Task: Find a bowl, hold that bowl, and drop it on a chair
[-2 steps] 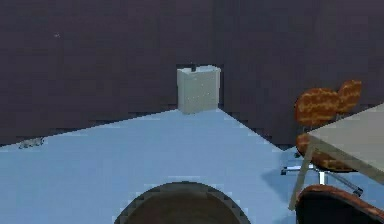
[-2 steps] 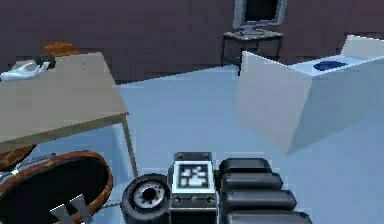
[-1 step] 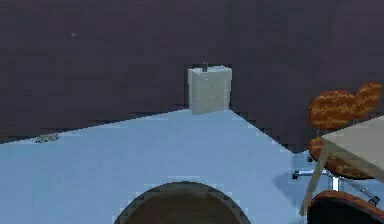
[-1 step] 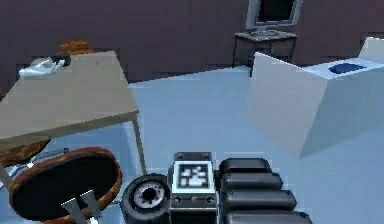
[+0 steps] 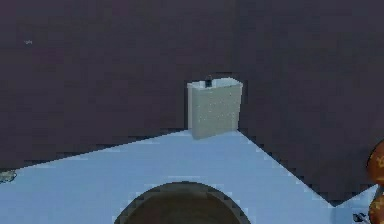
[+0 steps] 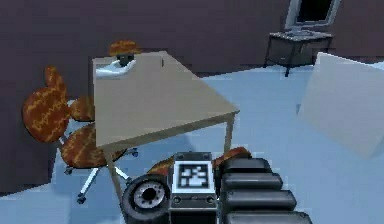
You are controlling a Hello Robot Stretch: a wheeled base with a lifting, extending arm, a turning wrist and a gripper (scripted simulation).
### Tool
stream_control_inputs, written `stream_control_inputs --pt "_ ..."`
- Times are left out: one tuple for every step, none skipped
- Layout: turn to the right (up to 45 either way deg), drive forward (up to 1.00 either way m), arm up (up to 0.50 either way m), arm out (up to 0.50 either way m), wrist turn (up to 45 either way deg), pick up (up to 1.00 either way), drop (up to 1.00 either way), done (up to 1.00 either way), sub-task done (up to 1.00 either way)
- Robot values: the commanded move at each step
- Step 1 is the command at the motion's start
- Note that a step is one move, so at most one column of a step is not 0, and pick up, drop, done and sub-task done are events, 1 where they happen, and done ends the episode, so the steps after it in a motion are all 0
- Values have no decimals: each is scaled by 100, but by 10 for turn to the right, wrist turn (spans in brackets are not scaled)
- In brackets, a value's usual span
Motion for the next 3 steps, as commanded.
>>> stream_control_inputs --pt "210 0 0 0 0 0 0 0 0" --pt "0 85 0 0 0 0 0 0 0" --pt "-450 0 0 0 0 0 0 0 0"
